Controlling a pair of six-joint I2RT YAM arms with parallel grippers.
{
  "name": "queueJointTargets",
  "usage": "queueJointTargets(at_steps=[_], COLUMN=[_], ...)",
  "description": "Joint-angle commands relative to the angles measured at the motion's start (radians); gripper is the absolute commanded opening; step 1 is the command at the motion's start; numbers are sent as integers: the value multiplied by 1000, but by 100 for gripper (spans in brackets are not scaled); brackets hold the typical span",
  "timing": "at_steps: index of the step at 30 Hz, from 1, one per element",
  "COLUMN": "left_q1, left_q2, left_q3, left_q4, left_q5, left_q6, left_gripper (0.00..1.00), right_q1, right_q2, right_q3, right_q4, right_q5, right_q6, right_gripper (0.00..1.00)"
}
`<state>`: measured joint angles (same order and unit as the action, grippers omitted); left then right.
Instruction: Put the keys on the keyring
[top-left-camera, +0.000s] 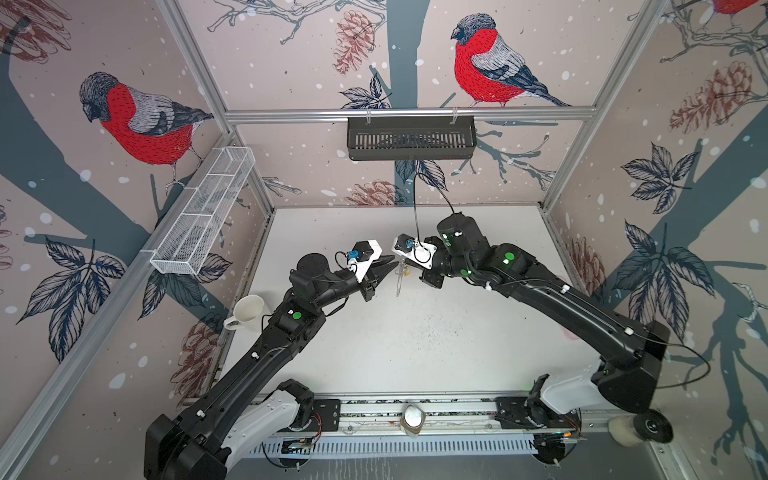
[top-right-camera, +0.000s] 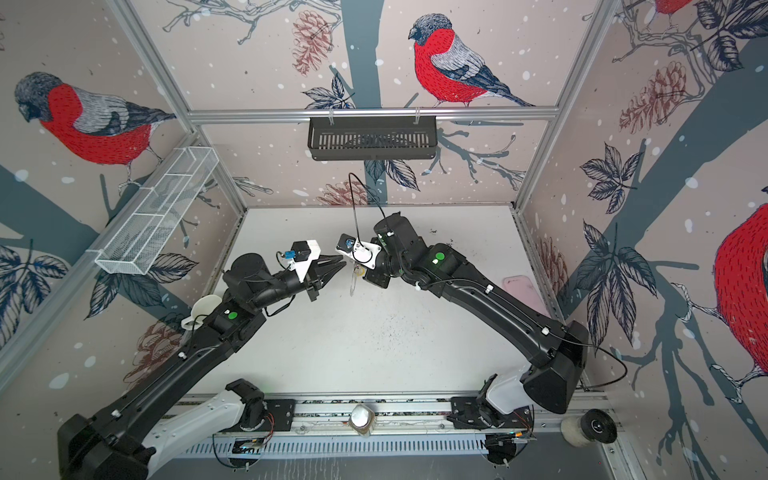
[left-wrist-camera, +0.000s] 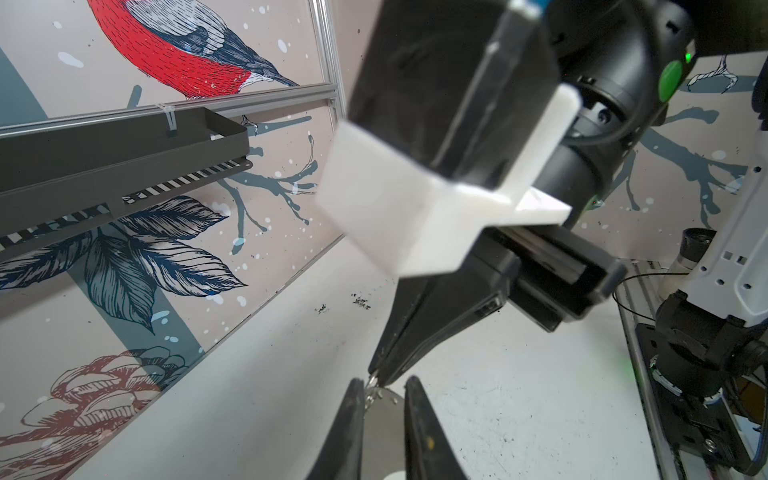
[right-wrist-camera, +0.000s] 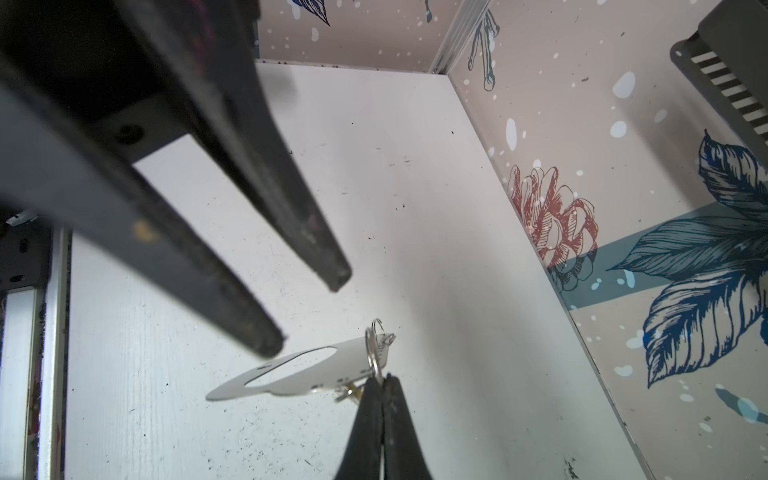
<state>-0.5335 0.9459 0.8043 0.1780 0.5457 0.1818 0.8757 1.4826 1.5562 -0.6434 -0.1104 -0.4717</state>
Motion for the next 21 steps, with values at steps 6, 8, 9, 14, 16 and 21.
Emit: queueJointTargets(at_steps=[6,8,9,14,16,21], left_q1=[-80,-80,-80,-80,-80,-80], left_q2=[17,7,3,3,7,18], left_q3=[45,20,10,10,16,42], left_q4=[-137,-98,-79,-53,-51,-71], left_q5=[-189,-183,-176,-120,-104,-52], left_q6=[142,152,158,176,184,201], left_gripper=[19,18,18,20,20,22], right_q1=[3,-4,-7,-25,-29,-37], right_q2=[24,10,2,-30,-35,-41], right_q3=[93,90,87,64,59,53], right_q4=[-132,-124,-119,-98,-96,-85], right_q5=[21,-14,-36,-127,-155,-201], right_q6=[-56,-63,-67,-80,-82,-90], right_gripper=[0,0,0,0,0,0])
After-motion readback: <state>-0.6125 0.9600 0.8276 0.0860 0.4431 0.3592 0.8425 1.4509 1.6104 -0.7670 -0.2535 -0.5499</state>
